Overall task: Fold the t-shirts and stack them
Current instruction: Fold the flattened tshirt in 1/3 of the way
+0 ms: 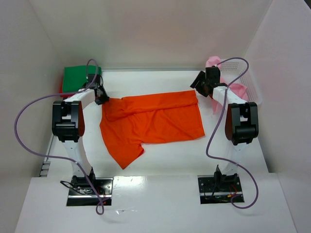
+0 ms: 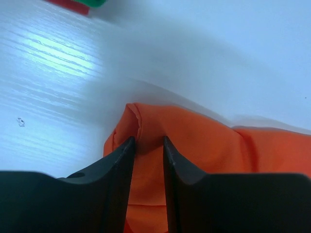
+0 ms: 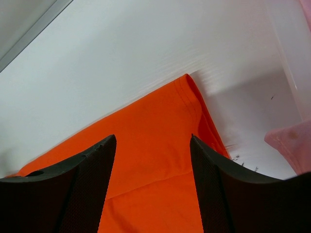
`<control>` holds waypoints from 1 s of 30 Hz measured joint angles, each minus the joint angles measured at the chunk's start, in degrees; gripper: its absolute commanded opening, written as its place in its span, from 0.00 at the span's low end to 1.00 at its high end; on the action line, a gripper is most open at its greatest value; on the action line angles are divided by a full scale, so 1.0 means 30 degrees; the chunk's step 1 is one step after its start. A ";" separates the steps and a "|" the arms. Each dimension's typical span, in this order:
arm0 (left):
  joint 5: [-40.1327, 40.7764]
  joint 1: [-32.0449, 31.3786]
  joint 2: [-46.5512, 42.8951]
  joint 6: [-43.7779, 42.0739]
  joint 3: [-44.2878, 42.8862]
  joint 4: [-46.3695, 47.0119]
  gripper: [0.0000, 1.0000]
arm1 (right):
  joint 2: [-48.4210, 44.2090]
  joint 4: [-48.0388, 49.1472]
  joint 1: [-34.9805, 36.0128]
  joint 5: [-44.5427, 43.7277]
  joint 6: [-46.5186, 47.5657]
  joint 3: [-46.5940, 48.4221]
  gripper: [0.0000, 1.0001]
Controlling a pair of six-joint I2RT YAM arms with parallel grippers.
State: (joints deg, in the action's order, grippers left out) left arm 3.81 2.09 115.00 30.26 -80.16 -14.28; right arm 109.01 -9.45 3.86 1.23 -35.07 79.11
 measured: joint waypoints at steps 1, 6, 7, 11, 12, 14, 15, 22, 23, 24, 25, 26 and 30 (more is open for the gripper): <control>0.0102 0.0000 0.0007 -0.0058 -0.0058 -0.0007 0.38 | 0.0000 0.0000 0.0000 0.0029 0.0015 0.0000 0.68; 0.0342 0.0000 0.0372 -0.0474 -0.1100 -0.0291 0.48 | -0.0080 0.0015 0.0000 0.0058 0.0124 -0.0306 0.68; 0.0328 0.0000 0.0393 -0.0532 -0.1195 -0.0291 0.38 | -0.0131 -0.0022 0.0000 0.0073 0.0138 -0.0452 0.68; 0.0124 0.0000 0.0393 -0.0619 -0.1122 -0.0291 0.14 | -0.0386 0.0000 0.0000 0.0408 0.0160 -0.1137 0.68; 0.0102 0.0000 0.0393 -0.0678 -0.1100 -0.0313 0.11 | -0.0437 -0.0029 0.0007 0.0510 0.0153 -0.1260 0.68; 0.0051 0.0000 0.0393 -0.0685 -0.1064 -0.0321 0.08 | -0.0481 -0.0058 0.0160 0.0678 0.0160 -0.1348 0.68; 0.0036 0.0000 0.0393 -0.0678 -0.1064 -0.0386 0.06 | -0.0517 -0.0073 0.0277 0.0743 0.0153 -0.1370 0.67; 0.0780 0.0117 0.0386 -0.0678 -0.1064 -0.0532 0.01 | -0.1107 -0.0168 0.3177 0.0823 0.0160 -0.1297 0.66; 0.0867 0.0189 0.0386 -0.0678 -0.1064 -0.0554 0.01 | -0.1180 -0.0219 0.3694 0.0823 0.0160 -0.1188 0.66; 0.0933 0.0313 0.0386 -0.0685 -0.1064 -0.0561 0.03 | -0.1224 -0.0248 0.4153 0.0845 0.0146 -0.1049 0.66; 0.0954 0.0503 0.0372 -0.0707 -0.1064 -0.0597 0.05 | -0.1246 -0.0255 0.4692 0.0882 0.0138 -0.0882 0.66; 0.0940 0.0634 0.0357 -0.0721 -0.1064 -0.0634 0.05 | -0.1260 -0.0233 0.5013 0.0911 0.0131 -0.0801 0.66; 0.0401 0.1297 0.0291 -0.1020 -0.1064 -0.0656 0.12 | -0.1260 -0.0299 0.6441 0.0816 -0.0015 -0.0342 0.66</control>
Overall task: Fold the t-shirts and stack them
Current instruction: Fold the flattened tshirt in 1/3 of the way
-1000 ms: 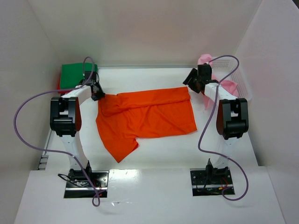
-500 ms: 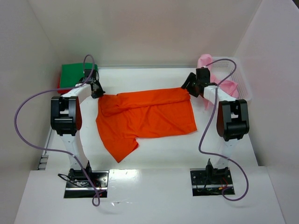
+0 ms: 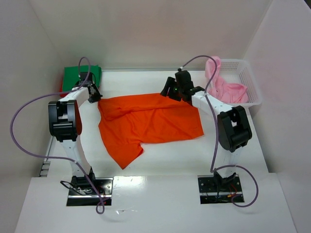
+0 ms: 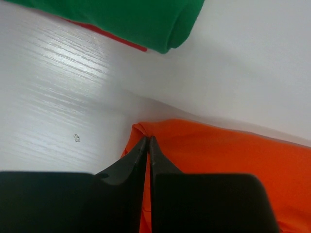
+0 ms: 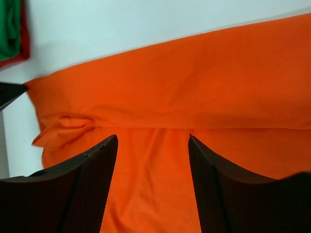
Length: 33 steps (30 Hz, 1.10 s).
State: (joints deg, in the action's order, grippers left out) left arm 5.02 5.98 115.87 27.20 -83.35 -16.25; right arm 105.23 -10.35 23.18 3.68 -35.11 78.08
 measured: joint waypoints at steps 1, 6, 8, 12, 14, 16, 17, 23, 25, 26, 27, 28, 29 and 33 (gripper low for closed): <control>-0.0160 0.0087 -0.0007 -0.0036 0.0000 0.0000 0.14 | 0.0029 -0.0022 0.0408 -0.0066 -0.0087 0.0197 0.66; -0.1355 0.0153 -0.0015 -0.0219 -0.0015 0.0015 0.54 | 0.1042 0.0015 0.2761 -0.0350 -0.0546 0.2324 0.66; -0.1763 0.0131 -0.0015 -0.0488 -0.0051 0.0007 0.59 | 0.1741 0.0073 0.3592 -0.0328 -0.0663 0.3169 0.66; -0.2382 0.0051 -0.0240 -0.0612 -0.0131 -0.0036 0.63 | 0.3453 0.0044 0.4896 -0.0219 -0.0911 0.4670 0.66; -0.2732 0.0051 -0.0685 -0.0648 -0.0131 -0.0102 0.63 | 0.4473 -0.0022 0.5326 -0.0109 -0.0940 0.5406 0.66; -0.3228 0.0051 -0.1341 -0.0663 -0.0131 -0.0138 0.57 | 0.5311 -0.0204 0.5537 -0.0051 -0.0925 0.6178 0.61; -0.3424 0.0051 -0.1698 -0.0670 -0.0131 -0.0117 0.48 | 0.5778 -0.0291 0.5610 0.0000 -0.0918 0.6637 0.59; -0.5457 0.0051 -0.3453 -0.0357 0.0350 0.0787 0.10 | 0.8429 -0.1100 0.5858 0.0117 -0.0896 0.9734 0.49; -0.5931 0.0051 -0.3410 -0.0306 0.0641 0.1144 0.06 | 0.8830 -0.1188 0.5960 0.0087 -0.0889 1.0265 0.49; -0.6149 0.0044 -0.3322 -0.0226 0.0801 0.1180 0.06 | 0.8947 -0.1217 0.5996 0.0095 -0.0882 1.0455 0.49; -0.6324 0.0051 -0.3169 -0.0087 0.0933 0.1217 0.04 | 0.9143 -0.1406 0.6054 0.0102 -0.0860 1.0856 0.49; -0.6521 0.0051 -0.2980 0.0015 0.1042 0.1246 0.03 | 0.9377 -0.1603 0.6113 0.0124 -0.0823 1.1278 0.53; -0.6739 0.0051 -0.2696 0.0095 0.1129 0.1348 0.03 | 0.9595 -0.1763 0.6193 0.0146 -0.0809 1.1788 0.54; -0.7184 0.0051 -0.1486 0.0226 0.1428 0.1603 0.02 | 1.0236 -0.1909 0.6513 0.0233 -0.0510 1.2874 0.55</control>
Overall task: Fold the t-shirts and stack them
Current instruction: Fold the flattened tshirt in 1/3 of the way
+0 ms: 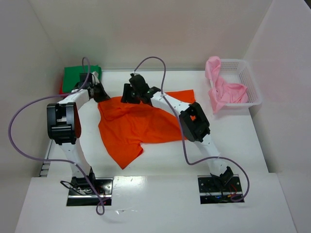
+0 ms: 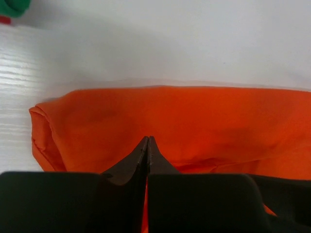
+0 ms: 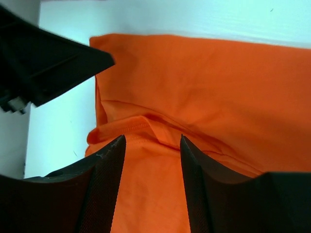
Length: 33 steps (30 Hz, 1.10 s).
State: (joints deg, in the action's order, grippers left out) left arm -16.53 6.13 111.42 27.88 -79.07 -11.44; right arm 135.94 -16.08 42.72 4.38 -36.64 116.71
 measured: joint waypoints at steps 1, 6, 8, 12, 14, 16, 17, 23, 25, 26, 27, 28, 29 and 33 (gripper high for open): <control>-0.0051 0.0000 0.0189 0.0036 0.0036 -0.0015 0.01 | 0.0124 -0.0036 0.0117 0.0022 0.0095 0.0095 0.55; 0.0036 0.0000 0.1129 0.0284 0.0131 -0.0022 0.00 | 0.1464 -0.0823 0.0721 0.0124 0.0597 0.1450 0.55; 0.0197 0.0000 0.1290 0.0291 0.0138 -0.0029 0.00 | 0.2047 -0.1202 0.0969 0.0124 0.0845 0.1756 0.53; 0.0678 0.0000 0.1370 0.0291 0.0138 -0.0146 0.00 | 0.2543 -0.1923 0.1260 -0.0073 0.1275 0.1763 0.52; 0.0954 0.0000 0.1486 0.0291 0.0117 -0.0211 0.00 | 0.2681 -0.2047 0.1377 -0.0284 0.1501 0.1814 0.46; 0.1173 0.0000 0.1690 0.0291 0.0066 -0.0306 0.00 | 0.2747 -0.2244 0.1443 -0.0393 0.1617 0.2055 0.35; 0.1268 0.0000 0.1785 0.0291 0.0058 -0.0393 0.00 | 0.2820 -0.2441 0.1494 -0.0437 0.1756 0.2295 0.31; 0.1457 -0.0007 0.2106 0.0284 -0.0240 -0.0663 0.00 | 0.2958 -0.2973 0.1676 -0.0699 0.1960 0.2601 0.11; 0.1479 0.0000 0.2222 0.0284 -0.0364 -0.0663 0.00 | 0.2958 -0.3096 0.1683 -0.0758 0.1960 0.2594 0.05; 0.1486 0.0000 0.2229 0.0284 -0.0372 -0.0670 0.00 | 0.2951 -0.3089 0.1698 -0.0831 0.1960 0.2506 0.02; 0.1494 0.0000 0.2237 0.0284 -0.0401 -0.0714 0.00 | 0.2951 -0.3104 0.1705 -0.0882 0.1960 0.2470 0.01; 0.1515 -0.0007 0.2237 0.0270 -0.0444 -0.0729 0.00 | 0.2951 -0.3096 0.1712 -0.0918 0.1967 0.2346 0.01; 0.1537 -0.0007 0.2237 0.0270 -0.0452 -0.0743 0.00 | 0.2951 -0.3133 0.1727 -0.0947 0.1960 0.2244 0.01; 0.1566 -0.0007 0.2339 0.0255 -0.0590 -0.0852 0.00 | 0.2011 -0.2871 0.1858 -0.1166 0.1880 0.0597 0.01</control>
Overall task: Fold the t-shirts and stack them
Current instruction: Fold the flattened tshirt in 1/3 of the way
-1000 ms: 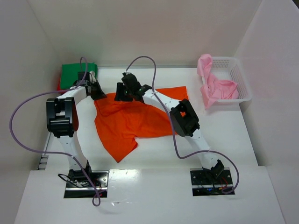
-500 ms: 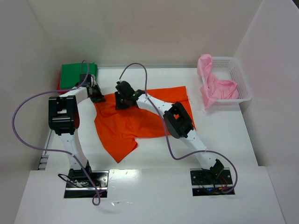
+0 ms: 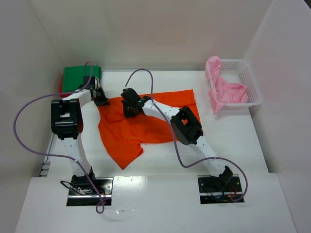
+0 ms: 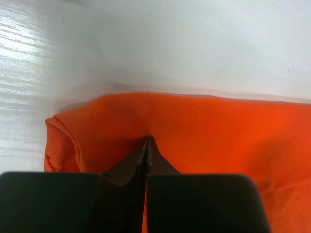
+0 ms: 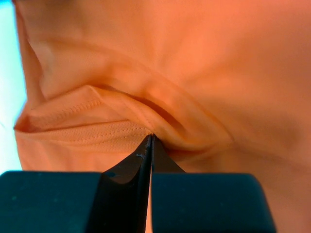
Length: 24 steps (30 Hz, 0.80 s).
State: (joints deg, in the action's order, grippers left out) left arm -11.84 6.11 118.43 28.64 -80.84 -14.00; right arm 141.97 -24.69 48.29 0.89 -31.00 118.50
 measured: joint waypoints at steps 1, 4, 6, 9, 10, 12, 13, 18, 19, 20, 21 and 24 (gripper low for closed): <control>0.0000 0.0000 0.0044 -0.0007 -0.0058 -0.0007 0.00 | -0.0160 -0.0036 0.0036 -0.0022 -0.0007 -0.0270 0.01; -0.0007 0.0000 0.0109 -0.0015 -0.0124 -0.0022 0.00 | -0.1304 0.0291 0.0204 -0.0095 -0.0146 -0.2091 0.05; 0.0000 0.0000 0.0117 -0.0015 -0.0131 -0.0051 0.00 | -0.1836 0.0350 0.0291 -0.0102 -0.0233 -0.2863 0.08; 0.0000 0.0000 0.0117 -0.0015 -0.0131 -0.0058 0.00 | -0.2455 0.0474 0.0430 -0.0146 -0.0386 -0.3832 0.10; 0.0000 0.0000 0.0124 -0.0015 -0.0131 -0.0051 0.00 | -0.2645 0.0452 0.0481 -0.0138 -0.0430 -0.4131 0.12; 0.0007 0.0000 0.0124 -0.0015 -0.0138 -0.0051 0.00 | -0.2856 0.0437 0.0627 -0.0073 -0.0561 -0.4510 0.25; 0.0000 0.0000 0.0124 -0.0036 -0.0138 -0.0051 0.00 | -0.2885 0.0444 0.0707 -0.0051 -0.0641 -0.4590 0.27; 0.0000 0.0000 0.0124 -0.0117 -0.0138 -0.0051 0.00 | -0.3147 0.0488 0.0998 -0.0138 -0.0787 -0.4772 0.36; 0.0000 0.0000 0.0124 -0.0131 -0.0138 -0.0051 0.00 | -0.3206 0.0495 0.1035 -0.0233 -0.0823 -0.4772 0.38; 0.0000 0.0000 0.0124 -0.0138 -0.0153 -0.0066 0.00 | -0.3271 0.0495 0.1042 -0.0350 -0.0816 -0.4772 0.38; 0.0007 0.0000 0.0124 -0.0138 -0.0189 -0.0102 0.00 | -0.3330 0.0474 0.1049 -0.0495 -0.0794 -0.4750 0.39; 0.0073 0.0000 0.0131 -0.0168 -0.0204 -0.0138 0.00 | -0.3359 0.0350 0.1049 -0.0918 -0.0736 -0.4189 0.39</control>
State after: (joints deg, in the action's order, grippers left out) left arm -11.62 6.11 118.83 28.14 -81.45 -14.41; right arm 131.90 -23.64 51.44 -1.87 -33.21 105.93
